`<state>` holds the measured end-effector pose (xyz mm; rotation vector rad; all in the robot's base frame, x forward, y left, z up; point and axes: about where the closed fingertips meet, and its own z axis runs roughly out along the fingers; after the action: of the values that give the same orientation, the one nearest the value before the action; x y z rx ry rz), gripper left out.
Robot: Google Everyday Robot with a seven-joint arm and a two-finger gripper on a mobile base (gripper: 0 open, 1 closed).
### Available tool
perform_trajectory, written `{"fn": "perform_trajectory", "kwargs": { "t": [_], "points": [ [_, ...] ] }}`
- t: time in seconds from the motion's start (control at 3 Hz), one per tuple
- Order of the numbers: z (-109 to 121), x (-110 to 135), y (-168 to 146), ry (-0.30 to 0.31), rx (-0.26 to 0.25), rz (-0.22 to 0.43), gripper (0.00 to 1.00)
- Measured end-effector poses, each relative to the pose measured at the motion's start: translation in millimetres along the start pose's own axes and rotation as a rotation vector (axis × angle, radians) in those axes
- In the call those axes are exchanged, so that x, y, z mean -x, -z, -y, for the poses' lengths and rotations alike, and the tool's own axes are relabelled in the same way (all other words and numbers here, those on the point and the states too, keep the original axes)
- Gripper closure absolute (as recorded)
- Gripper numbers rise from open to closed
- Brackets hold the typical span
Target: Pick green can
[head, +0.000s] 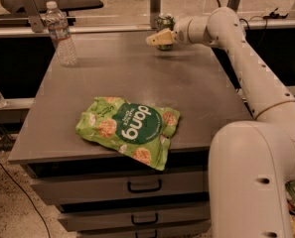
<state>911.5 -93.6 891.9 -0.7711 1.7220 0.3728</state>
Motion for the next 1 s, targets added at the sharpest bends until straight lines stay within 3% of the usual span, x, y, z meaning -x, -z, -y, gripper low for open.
{"fn": "perform_trajectory", "kwargs": {
  "t": [0.67,1.0],
  "points": [
    [12.2,10.3,0.8,-0.008,-0.034,0.027,0.62],
    [-5.8,30.6,25.2,0.026,0.023,0.056,0.92]
  ]
}}
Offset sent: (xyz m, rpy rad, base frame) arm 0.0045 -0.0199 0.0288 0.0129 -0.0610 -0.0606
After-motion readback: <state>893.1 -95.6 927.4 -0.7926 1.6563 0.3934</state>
